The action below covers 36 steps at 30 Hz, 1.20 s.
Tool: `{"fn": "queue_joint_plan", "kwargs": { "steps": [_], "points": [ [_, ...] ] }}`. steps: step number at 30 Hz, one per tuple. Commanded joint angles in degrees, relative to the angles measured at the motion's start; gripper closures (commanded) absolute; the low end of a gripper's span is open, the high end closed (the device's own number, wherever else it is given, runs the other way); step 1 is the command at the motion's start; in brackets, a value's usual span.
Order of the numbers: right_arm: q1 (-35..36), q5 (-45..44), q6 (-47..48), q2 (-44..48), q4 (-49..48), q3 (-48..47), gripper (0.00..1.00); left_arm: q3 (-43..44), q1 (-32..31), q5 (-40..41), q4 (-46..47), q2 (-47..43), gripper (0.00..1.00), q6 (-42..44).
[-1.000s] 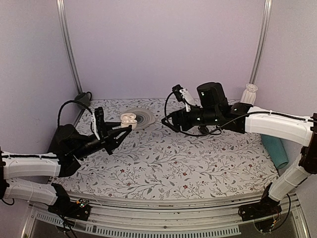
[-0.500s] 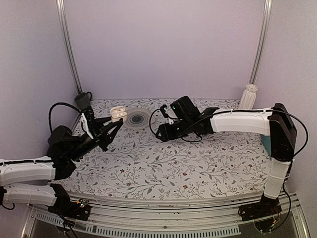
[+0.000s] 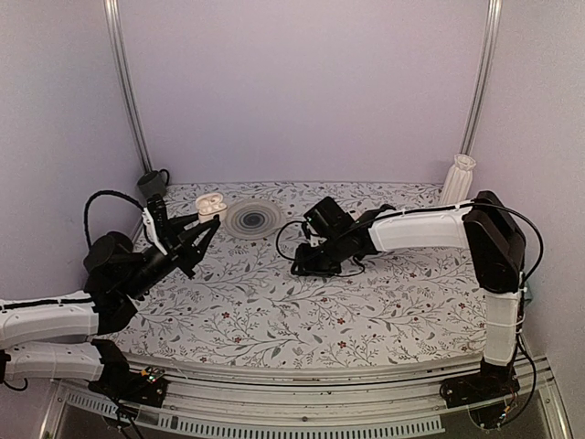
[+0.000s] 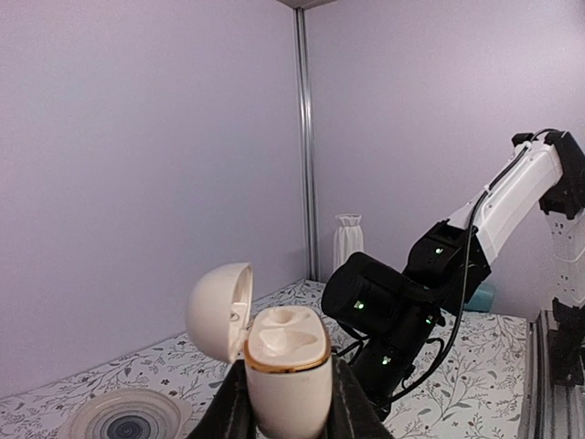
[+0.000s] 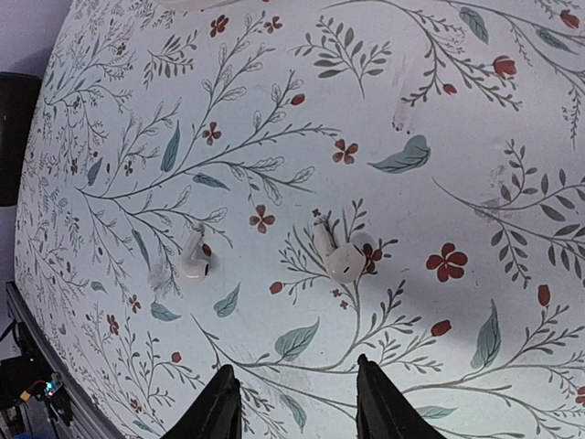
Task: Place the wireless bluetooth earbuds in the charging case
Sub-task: Move the right earbud to the center of the board.
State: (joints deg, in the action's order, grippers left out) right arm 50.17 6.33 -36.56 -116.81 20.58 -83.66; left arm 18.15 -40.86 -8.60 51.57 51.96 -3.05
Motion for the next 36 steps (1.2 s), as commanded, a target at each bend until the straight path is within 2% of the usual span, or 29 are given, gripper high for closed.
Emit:
{"fn": "queue_joint_plan", "kwargs": {
  "steps": [1,8,18,36],
  "points": [
    [-0.2,0.8,-8.5,-1.5,-1.9,-1.2,0.58,-0.4,0.7,0.2,-0.4,-1.5,1.0,-1.2],
    [-0.2,4.9,-14.7,-2.9,-7.6,1.1,0.59,-0.8,0.7,0.2,-1.6,-3.4,1.0,-1.6],
    [-1.0,5.5,-19.9,-6.0,-8.8,1.4,0.63,-2.0,0.7,1.0,-3.9,-6.0,1.0,-1.6],
    [-3.6,7.0,-19.8,-11.1,-10.9,-2.6,0.62,-1.9,0.6,1.2,-4.9,-6.3,1.0,-1.3]
  ]
}}
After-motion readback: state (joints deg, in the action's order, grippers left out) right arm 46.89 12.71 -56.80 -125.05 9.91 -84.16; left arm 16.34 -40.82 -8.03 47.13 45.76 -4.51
